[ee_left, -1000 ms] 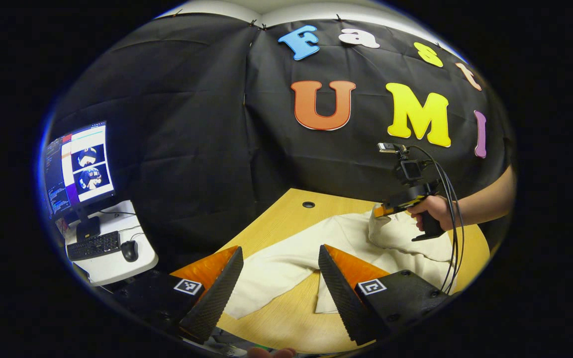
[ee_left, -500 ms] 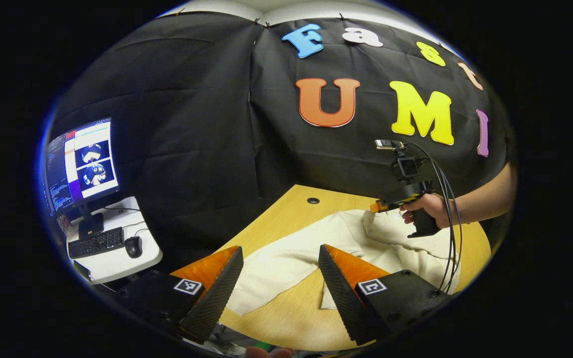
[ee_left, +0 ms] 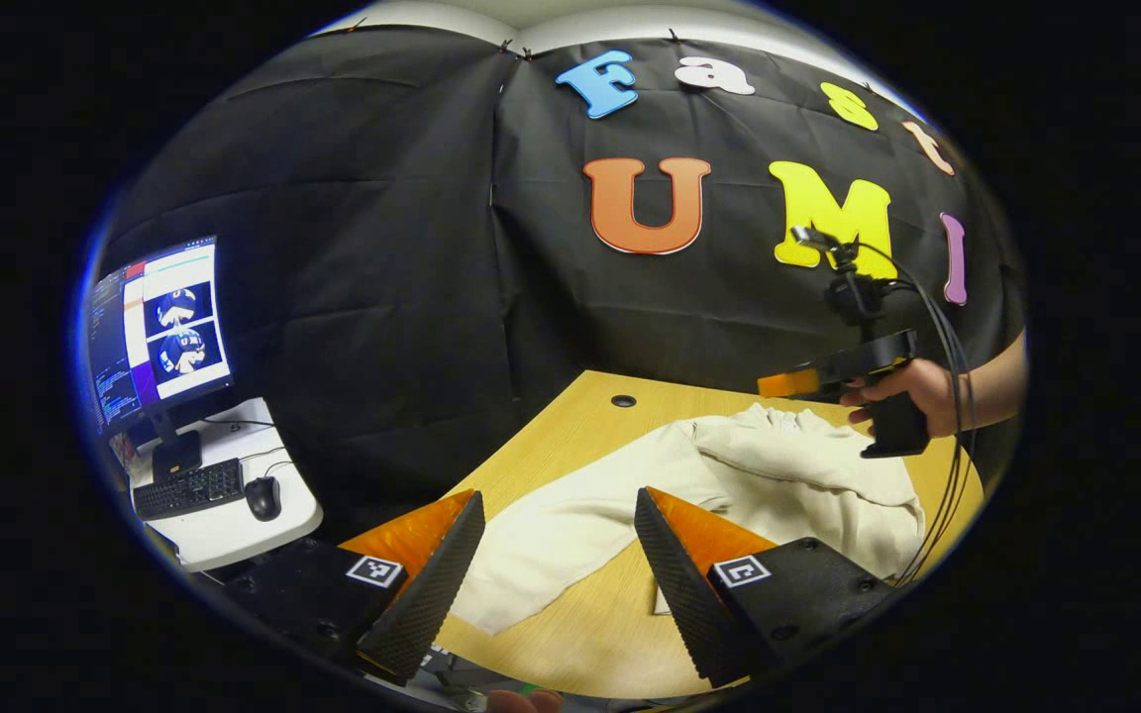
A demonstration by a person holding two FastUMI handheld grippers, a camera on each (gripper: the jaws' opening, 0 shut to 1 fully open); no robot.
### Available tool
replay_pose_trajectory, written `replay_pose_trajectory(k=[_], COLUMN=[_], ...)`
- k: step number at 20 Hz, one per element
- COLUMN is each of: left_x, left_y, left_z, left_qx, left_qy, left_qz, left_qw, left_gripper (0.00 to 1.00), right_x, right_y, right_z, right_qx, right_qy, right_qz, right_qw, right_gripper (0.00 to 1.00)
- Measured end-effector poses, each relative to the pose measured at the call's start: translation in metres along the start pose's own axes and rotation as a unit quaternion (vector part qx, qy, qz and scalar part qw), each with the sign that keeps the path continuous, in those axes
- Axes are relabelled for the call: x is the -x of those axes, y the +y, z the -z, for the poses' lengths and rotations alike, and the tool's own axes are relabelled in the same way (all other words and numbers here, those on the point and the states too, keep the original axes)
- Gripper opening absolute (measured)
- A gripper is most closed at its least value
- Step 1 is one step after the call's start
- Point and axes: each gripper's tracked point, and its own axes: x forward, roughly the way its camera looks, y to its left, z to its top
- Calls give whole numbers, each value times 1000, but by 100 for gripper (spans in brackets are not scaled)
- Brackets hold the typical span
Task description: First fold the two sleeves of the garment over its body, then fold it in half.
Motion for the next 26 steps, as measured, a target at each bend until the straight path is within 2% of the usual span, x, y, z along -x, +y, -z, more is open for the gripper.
replay_pose_trajectory(k=[1, 3, 4, 5, 7, 14, 19, 26], left_x=[-2, -7, -9, -8, -11, -46, -65, -72], left_y=[5, 20, 29, 39, 51, 55, 74, 79], left_z=[3, 15, 23, 34, 47, 95, 120, 154], left_qx=[-5, -11, -13, -14, -12, -15, -12, -11], left_qy=[3, 12, 21, 29, 35, 67, 90, 128], left_qz=[-1, -8, -12, -16, -17, 28, 26, 48], left_qw=[1000, 1000, 1000, 999, 999, 997, 996, 991], left_gripper=[98, 98, 98, 98, 98, 98, 98, 98], right_x=[18, 53, 72, 85, 114, 178, 214, 240], right_y=[-1, 1, 2, 1, -5, -27, -50, -54], right_z=[0, -1, -3, 5, 7, 2, 3, 13], right_qx=[0, -5, -4, 1, 12, 9, 2, -8], right_qy=[-9, -26, -31, -33, -42, -67, -74, -72], right_qz=[-2, -12, -16, -12, -5, 30, 82, 90], right_qw=[1000, 1000, 999, 999, 999, 997, 994, 993], right_gripper=[56, 56, 52, 55, 100, 100, 100, 100])
